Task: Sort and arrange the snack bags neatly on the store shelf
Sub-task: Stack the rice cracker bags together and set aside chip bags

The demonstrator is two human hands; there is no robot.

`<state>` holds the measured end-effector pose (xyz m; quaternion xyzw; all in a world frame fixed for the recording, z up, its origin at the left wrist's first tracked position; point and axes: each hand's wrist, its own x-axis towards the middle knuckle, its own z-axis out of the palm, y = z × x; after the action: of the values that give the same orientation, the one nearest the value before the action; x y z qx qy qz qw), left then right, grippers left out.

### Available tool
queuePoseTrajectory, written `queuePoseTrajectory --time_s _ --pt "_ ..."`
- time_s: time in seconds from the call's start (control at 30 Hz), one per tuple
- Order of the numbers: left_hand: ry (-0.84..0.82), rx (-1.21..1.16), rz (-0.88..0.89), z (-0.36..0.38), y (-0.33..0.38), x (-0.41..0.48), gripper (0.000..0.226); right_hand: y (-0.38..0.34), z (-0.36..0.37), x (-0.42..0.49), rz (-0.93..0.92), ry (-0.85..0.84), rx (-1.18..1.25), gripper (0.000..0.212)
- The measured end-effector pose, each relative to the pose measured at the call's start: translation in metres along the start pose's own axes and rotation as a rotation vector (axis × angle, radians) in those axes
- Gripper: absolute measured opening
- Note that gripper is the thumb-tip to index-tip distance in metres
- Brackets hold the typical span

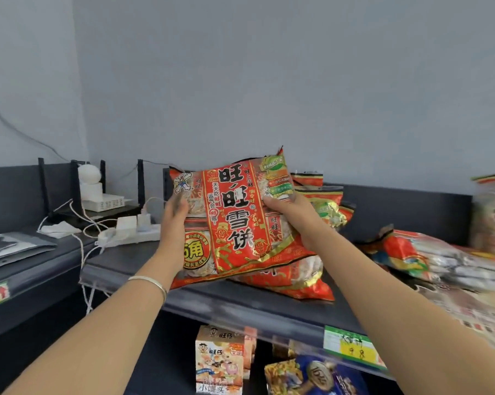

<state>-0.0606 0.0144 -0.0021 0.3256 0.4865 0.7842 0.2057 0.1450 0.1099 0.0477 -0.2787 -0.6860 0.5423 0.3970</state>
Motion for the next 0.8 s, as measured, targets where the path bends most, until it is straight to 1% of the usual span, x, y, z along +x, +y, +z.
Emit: queuePoseTrajectory --time_s 0.03,0.1,0.2,0.3,0.37,0.47,0.5,0.57,0.63,0.7,0.73,0.8 --pt "-0.015 0.027 -0.011 0.013 -0.003 -0.004 0.038 0.002 -0.012 -0.009 -0.016 0.045 0.0 0.043" --pt "-0.027 0.122 -0.023 0.036 -0.009 -0.013 0.039 0.01 -0.03 -0.025 -0.04 0.13 -0.04 0.044" --pt "-0.015 0.321 0.028 0.06 -0.018 -0.028 0.042 0.03 -0.042 -0.047 -0.09 0.276 -0.179 0.043" --pt "0.085 0.629 0.092 0.076 -0.023 -0.042 0.053 0.053 -0.044 -0.065 -0.129 0.429 -0.402 0.05" --pt "0.094 0.808 0.15 0.082 -0.026 -0.062 0.062 0.066 -0.043 -0.071 -0.123 0.483 -0.462 0.05" --pt "-0.048 1.09 0.296 0.078 -0.042 -0.096 0.086 0.078 -0.04 -0.074 -0.11 0.506 -0.427 0.045" --pt "-0.091 1.163 0.312 0.076 -0.049 -0.102 0.094 0.081 -0.039 -0.073 -0.105 0.515 -0.422 0.048" --pt "-0.142 1.252 0.313 0.073 -0.059 -0.106 0.103 0.085 -0.04 -0.069 -0.038 0.525 -0.392 0.063" --pt "-0.174 1.275 0.315 0.074 -0.062 -0.103 0.105 0.089 -0.041 -0.064 0.04 0.491 -0.277 0.069" --pt "-0.218 1.27 0.301 0.072 -0.061 -0.092 0.105 0.09 -0.04 -0.06 0.063 0.446 -0.166 0.065" --pt "-0.238 1.266 0.29 0.069 -0.062 -0.085 0.105 0.09 -0.038 -0.057 0.065 0.436 -0.144 0.063" --pt "-0.269 1.242 0.277 0.061 -0.063 -0.074 0.105 0.09 -0.029 -0.051 0.05 0.438 -0.177 0.063"
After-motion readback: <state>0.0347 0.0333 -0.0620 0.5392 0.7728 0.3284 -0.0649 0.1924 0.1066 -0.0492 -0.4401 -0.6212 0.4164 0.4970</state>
